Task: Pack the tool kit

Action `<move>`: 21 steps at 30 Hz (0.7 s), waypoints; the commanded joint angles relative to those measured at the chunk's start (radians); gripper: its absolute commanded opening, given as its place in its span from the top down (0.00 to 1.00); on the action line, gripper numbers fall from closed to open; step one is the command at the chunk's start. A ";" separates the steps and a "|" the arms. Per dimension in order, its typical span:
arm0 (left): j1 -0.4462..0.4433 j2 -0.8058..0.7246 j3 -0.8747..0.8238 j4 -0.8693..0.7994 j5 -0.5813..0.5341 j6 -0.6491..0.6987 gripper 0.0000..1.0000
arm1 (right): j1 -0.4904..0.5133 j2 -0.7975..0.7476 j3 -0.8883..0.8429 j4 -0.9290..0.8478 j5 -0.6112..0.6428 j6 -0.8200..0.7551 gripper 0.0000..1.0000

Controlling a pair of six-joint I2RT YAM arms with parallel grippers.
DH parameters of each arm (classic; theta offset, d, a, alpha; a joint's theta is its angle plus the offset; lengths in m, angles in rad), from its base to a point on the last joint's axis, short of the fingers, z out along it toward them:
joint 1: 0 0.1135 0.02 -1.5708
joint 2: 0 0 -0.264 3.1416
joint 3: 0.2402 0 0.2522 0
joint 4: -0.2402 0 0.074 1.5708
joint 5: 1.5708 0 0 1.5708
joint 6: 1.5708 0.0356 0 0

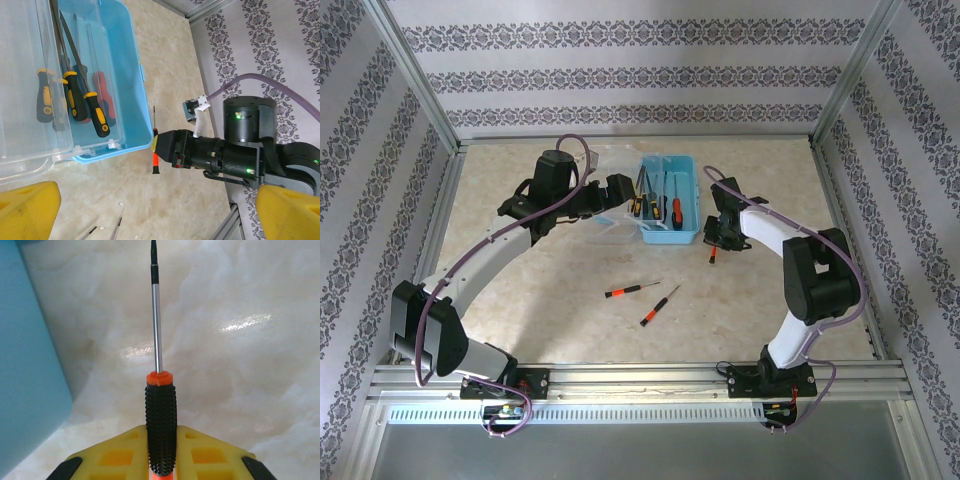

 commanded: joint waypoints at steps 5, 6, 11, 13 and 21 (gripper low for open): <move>0.116 -0.049 0.007 0.017 0.000 0.000 0.00 | 0.047 -0.109 0.149 -0.054 -0.065 0.018 0.83; 0.135 -0.051 0.004 0.022 0.003 -0.006 0.00 | 0.063 -0.106 0.182 -0.061 -0.074 0.022 0.83; 0.242 -0.055 -0.009 0.044 0.017 -0.035 0.00 | 0.191 -0.014 0.398 -0.089 -0.093 0.045 0.83; 0.277 -0.054 -0.017 0.055 0.020 -0.052 0.00 | 0.239 0.042 0.483 -0.094 -0.089 0.053 0.83; 0.364 -0.034 -0.036 0.074 0.017 -0.077 0.00 | 0.340 0.281 0.748 -0.027 -0.129 0.107 0.83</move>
